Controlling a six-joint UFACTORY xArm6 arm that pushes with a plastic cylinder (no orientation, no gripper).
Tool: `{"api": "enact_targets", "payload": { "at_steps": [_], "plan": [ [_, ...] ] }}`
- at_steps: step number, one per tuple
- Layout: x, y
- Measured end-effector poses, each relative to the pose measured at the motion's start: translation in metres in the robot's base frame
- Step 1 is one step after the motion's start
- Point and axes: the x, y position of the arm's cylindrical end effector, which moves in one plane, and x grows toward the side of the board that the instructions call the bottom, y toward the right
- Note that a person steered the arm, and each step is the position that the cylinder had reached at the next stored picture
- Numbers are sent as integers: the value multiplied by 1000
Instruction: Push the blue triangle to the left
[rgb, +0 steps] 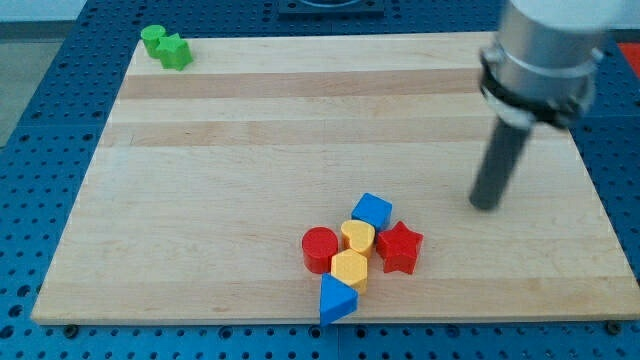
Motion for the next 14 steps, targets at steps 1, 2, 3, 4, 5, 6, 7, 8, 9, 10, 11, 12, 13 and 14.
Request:
{"api": "enact_targets", "payload": {
  "at_steps": [1, 2, 3, 4, 5, 6, 7, 8, 9, 10, 11, 12, 13, 14],
  "plan": [
    [86, -25],
    [88, -45],
    [89, -96],
    [89, -140],
    [89, -162],
    [89, -168],
    [86, -194],
    [87, -201],
    [88, -215],
    [87, -223],
    [81, -227],
    [51, -242],
    [27, -242],
    [-27, -242]
  ]
}}
